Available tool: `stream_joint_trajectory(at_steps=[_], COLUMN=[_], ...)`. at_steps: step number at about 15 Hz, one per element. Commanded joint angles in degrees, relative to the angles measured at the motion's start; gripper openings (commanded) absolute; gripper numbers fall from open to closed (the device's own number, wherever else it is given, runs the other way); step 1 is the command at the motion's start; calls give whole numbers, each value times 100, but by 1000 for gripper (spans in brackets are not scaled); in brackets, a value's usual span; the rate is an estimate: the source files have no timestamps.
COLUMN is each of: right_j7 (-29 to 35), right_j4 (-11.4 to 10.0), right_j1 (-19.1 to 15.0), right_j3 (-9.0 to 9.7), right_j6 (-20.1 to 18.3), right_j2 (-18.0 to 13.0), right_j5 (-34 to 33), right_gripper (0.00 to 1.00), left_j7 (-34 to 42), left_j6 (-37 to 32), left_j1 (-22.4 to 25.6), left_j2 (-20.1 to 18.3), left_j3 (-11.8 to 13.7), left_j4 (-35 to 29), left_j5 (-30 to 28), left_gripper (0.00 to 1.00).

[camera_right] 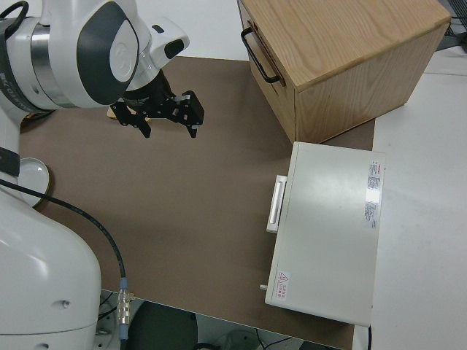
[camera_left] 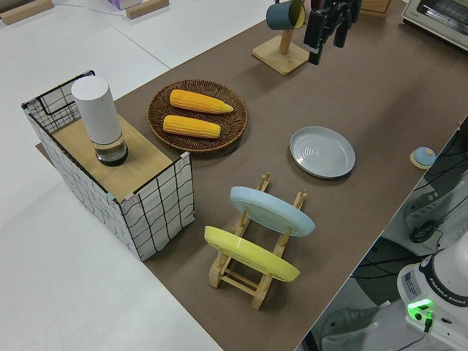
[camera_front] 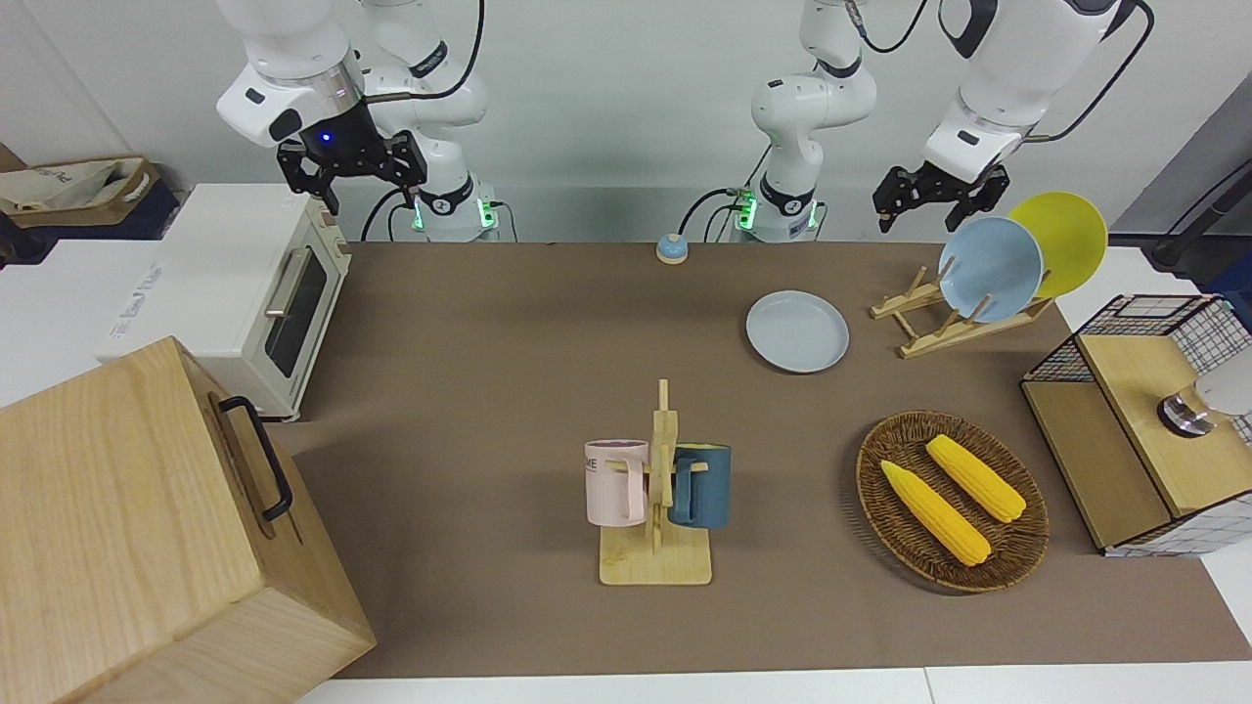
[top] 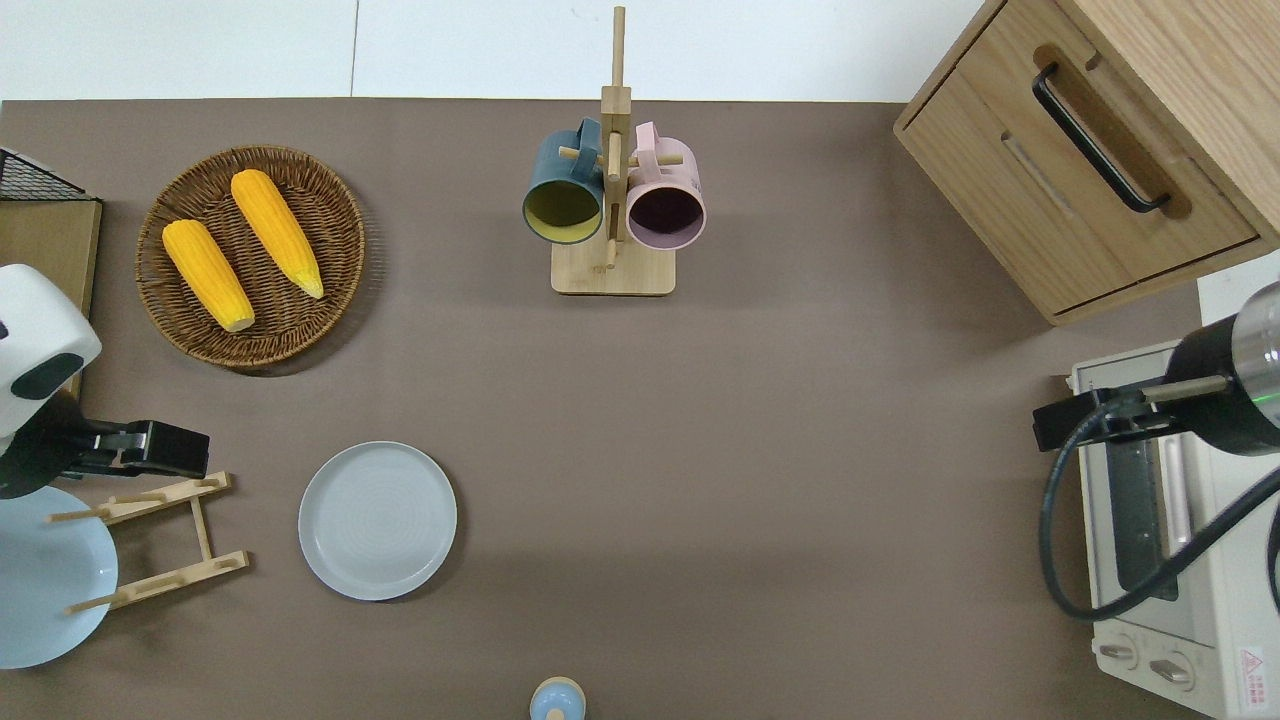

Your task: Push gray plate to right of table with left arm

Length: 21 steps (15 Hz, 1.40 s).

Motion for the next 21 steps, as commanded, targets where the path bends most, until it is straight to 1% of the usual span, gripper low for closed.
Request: stream_joint_trajectory(at_steps=[1,4,14,21], right_j7=[75,75,75,66], right_j4=[53,53,53,53], right_j1=[-115,-107,-115,-107], right_j3=[92,92,92,92], right_j6=[-89,-89,-89,-89], right_j2=[-14,-14,-14,-14], right_j5=[25,25,25,25], right_gripper=[983,983,983,983], left_j7=[-63,-55,-72,-72], left_j6=[32,23,32,260], left_j1=[-18,51,52,60], left_j2=[-50,-59,-68,-68], left_j3=[-51,1,1,1], left_j4=[34,34,-45,-378], left_j5=[80,71,80,71], left_gripper=[995,993,995,995])
